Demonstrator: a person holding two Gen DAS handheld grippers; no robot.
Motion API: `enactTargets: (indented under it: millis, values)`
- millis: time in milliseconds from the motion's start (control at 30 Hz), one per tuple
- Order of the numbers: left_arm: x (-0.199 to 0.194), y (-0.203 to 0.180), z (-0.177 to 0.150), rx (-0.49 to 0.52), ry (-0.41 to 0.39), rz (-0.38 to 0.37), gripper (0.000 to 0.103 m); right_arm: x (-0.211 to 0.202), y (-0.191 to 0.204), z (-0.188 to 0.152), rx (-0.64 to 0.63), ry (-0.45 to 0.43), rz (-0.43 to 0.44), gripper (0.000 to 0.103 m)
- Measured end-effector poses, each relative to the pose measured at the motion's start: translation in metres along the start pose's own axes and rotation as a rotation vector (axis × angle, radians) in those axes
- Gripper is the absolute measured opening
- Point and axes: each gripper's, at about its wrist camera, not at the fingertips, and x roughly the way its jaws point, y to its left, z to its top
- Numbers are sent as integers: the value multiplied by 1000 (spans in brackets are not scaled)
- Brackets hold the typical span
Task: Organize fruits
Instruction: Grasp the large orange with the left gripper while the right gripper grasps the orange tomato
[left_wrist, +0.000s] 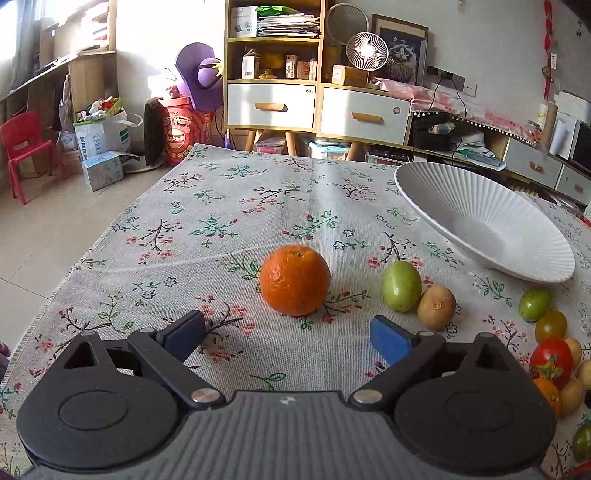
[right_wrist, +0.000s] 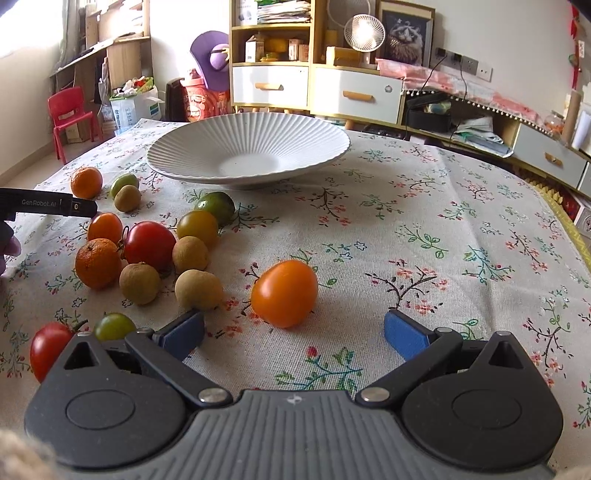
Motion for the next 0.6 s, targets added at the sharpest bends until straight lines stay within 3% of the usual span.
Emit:
enactTargets:
  millis: [133, 267, 367, 500, 600]
  values:
    - [1, 1, 3, -22, -26, -14, 66, 0, 2, 1, -14, -14, 10, 92]
    - [2, 2, 2, -66, -43, -30, 44, -1, 8, 4, -36, -26, 24, 69]
    - [4, 1, 6, -80, -48, -36, 37, -2, 10, 6, -56, -28, 26, 52]
    - [3, 0, 7, -86, -50, -40, 36, -3, 11, 8, -74, -31, 22, 31]
    - [1, -1, 7, -84, -49, -49, 35, -3, 10, 10, -67, -29, 25, 29]
